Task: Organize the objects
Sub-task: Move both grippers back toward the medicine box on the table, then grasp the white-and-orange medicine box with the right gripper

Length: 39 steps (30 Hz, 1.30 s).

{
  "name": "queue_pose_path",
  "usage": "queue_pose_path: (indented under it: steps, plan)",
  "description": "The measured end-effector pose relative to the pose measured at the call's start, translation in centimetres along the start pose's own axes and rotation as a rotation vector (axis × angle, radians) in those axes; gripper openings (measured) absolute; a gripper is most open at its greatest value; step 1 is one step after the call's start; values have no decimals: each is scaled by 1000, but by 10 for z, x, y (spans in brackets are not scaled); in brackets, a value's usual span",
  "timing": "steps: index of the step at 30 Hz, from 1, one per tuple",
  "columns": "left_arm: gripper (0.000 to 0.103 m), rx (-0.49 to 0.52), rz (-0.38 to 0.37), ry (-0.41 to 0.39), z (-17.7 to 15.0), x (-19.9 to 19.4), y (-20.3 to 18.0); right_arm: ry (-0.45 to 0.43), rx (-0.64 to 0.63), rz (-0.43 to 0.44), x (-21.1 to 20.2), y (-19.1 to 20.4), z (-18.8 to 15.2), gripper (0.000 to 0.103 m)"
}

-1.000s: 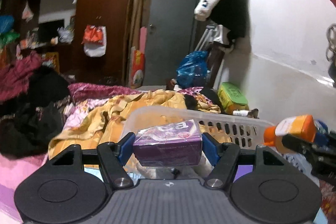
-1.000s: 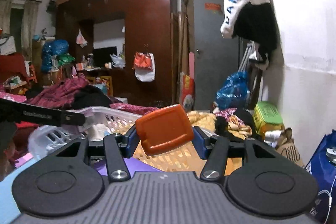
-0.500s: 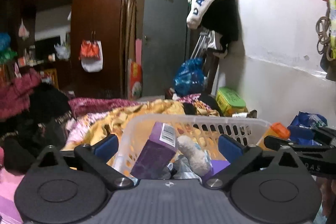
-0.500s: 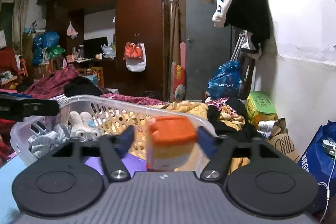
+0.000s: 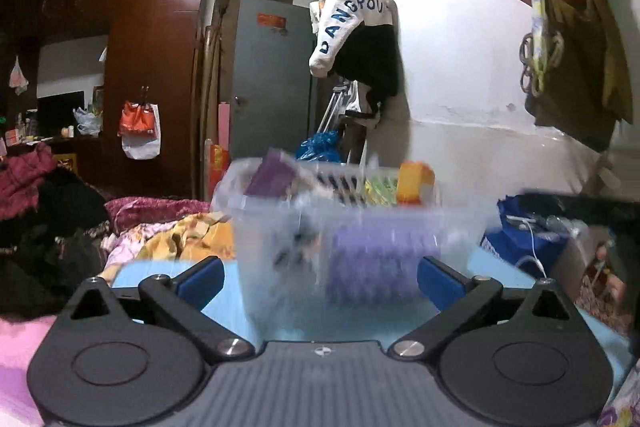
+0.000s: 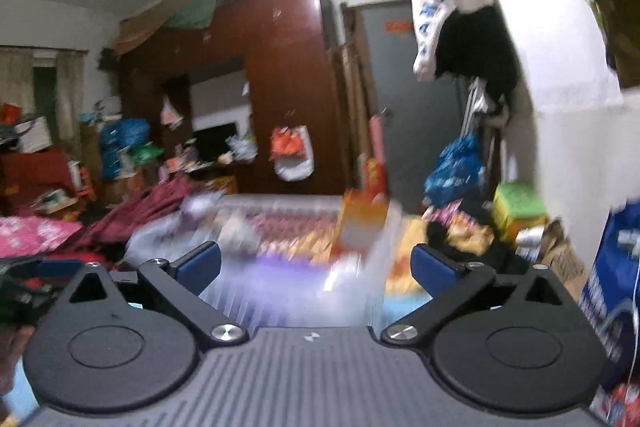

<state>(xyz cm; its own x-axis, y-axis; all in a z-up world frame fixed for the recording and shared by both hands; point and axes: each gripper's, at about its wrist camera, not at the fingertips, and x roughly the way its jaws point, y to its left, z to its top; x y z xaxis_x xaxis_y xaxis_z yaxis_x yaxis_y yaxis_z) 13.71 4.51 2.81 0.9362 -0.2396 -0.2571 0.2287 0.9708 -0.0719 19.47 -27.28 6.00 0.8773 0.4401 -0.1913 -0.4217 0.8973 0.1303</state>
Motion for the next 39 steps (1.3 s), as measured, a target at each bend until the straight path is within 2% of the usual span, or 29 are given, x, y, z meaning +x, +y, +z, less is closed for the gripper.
queue_pose_path:
  steps: [3, 6, 11, 14, 16, 17, 21, 28, 31, 34, 39]
  plan:
    - [103, 8, -11, 0, -29, -18, -2, 82, 7, 56, -19, -5, -39, 103]
    - [103, 61, -15, 14, -51, -34, -12, 152, 21, 125, -34, -7, -73, 103]
    - [103, 80, -11, -7, -83, -66, -21, 83, 55, 209, -60, -6, -95, 103]
    - [103, 89, -16, -14, -93, -70, -26, 34, -6, 227, -64, 10, -98, 101]
    - [103, 83, -35, -20, -97, -70, -28, 41, -51, 248, -60, 21, -104, 92]
    - [103, 83, -48, -23, -100, -70, -29, 51, -59, 257, -58, 26, -109, 90]
    - [99, 99, -63, -19, -111, -66, -37, 88, -74, 281, -47, 32, -121, 70]
    - [86, 122, -97, -9, -125, -62, -46, 76, -90, 311, -57, 35, -129, 51]
    - [75, 139, -115, -8, -128, -61, -51, 75, -100, 314, -56, 36, -130, 44]
    - [64, 164, -127, -20, -129, -62, -57, 72, -105, 310, -57, 38, -133, 43]
    - [61, 175, -126, -33, -131, -63, -62, 70, -119, 297, -58, 40, -135, 40]
